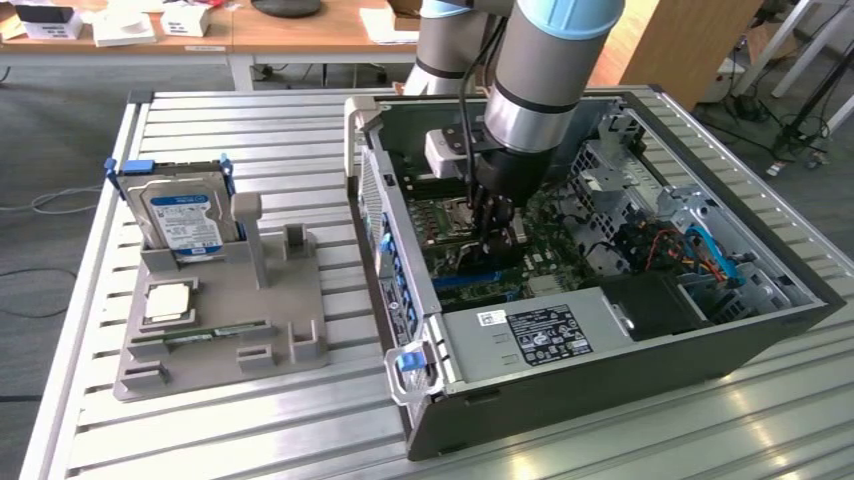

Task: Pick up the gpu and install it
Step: 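Insert the gpu into the slot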

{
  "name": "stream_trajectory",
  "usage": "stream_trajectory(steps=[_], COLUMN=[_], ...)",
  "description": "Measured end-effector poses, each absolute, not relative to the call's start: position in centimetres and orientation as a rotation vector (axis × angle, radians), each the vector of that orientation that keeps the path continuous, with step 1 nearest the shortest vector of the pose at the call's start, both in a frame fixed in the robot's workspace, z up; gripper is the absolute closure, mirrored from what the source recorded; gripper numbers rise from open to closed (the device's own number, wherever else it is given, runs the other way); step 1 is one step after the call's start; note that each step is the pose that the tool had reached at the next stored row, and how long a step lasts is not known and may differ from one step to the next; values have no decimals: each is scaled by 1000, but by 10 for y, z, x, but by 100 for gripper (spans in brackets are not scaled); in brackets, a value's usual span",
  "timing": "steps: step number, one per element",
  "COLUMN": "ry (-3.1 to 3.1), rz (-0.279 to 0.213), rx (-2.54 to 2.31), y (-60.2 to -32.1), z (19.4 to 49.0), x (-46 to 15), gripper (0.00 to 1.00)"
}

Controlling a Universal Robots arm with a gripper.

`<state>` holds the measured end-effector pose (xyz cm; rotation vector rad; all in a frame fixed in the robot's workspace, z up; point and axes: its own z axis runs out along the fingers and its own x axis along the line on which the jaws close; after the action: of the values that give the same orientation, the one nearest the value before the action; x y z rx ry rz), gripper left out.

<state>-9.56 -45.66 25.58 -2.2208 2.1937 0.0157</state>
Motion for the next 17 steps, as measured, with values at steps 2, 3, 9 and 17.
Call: stream_trajectory(steps=[2, 3, 9, 17], ry=[2196, 2197, 2203, 2202], rz=[19, 21, 32, 32], rx=[-2220, -2220, -2217, -2215], y=[-457, -457, -457, -457], z=[256, 256, 256, 256], x=[-96, -95, -95, -95], gripper=[73, 73, 73, 73])
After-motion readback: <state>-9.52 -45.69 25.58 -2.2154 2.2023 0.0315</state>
